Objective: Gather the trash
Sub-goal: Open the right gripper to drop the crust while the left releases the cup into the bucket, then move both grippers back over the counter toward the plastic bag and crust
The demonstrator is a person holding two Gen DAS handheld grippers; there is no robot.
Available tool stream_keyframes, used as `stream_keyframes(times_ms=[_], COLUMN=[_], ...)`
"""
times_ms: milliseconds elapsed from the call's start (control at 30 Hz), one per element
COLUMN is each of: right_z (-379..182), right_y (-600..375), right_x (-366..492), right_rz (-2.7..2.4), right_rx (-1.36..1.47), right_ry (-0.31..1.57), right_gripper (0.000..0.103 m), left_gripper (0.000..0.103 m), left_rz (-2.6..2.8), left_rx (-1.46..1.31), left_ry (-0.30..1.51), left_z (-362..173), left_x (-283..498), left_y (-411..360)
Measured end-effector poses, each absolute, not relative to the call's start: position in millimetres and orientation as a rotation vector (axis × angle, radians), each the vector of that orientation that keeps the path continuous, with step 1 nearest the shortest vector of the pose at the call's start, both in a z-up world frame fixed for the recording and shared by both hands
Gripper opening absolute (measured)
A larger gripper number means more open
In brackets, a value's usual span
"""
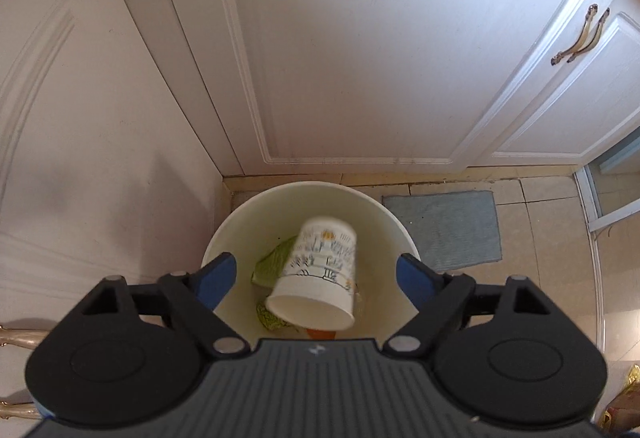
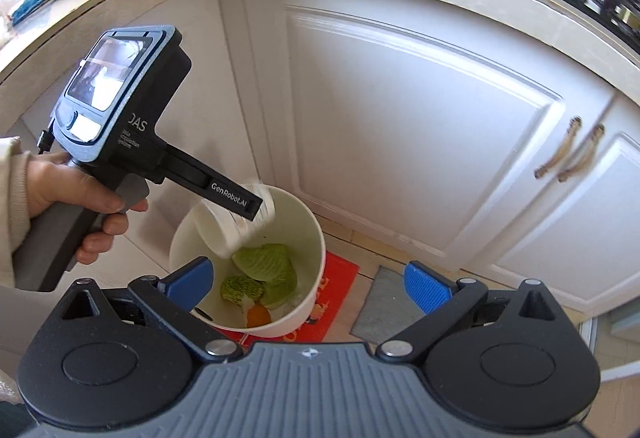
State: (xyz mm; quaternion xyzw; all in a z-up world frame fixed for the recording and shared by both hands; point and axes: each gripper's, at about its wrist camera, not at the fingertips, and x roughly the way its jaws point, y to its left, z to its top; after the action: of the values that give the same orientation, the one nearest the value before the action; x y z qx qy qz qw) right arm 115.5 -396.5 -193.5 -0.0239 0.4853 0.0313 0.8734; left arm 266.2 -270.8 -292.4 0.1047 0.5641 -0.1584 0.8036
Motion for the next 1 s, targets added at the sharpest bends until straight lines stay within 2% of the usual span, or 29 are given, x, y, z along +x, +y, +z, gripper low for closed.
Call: stream_keyframes(times_ms=[433,1000], right_z=[-189.4,-148.4], right_y=[-386.5,-367.3], right_x=[124.2,136.3], right_rz=[0.118,0.203], right_rx=[-0.068,-0.177], right_ry=[1.012,1.016], right_gripper=[0.103,0.103], left_gripper=[0.088,0.089], left_rz=[-0.376,-0.376], left_rx=[0.227,0.204], left_ry=[1.188,1.045], left_z=[-261.6,-157.6], left_x=[258.9,229.4], left_y=[-272.5,-247.8])
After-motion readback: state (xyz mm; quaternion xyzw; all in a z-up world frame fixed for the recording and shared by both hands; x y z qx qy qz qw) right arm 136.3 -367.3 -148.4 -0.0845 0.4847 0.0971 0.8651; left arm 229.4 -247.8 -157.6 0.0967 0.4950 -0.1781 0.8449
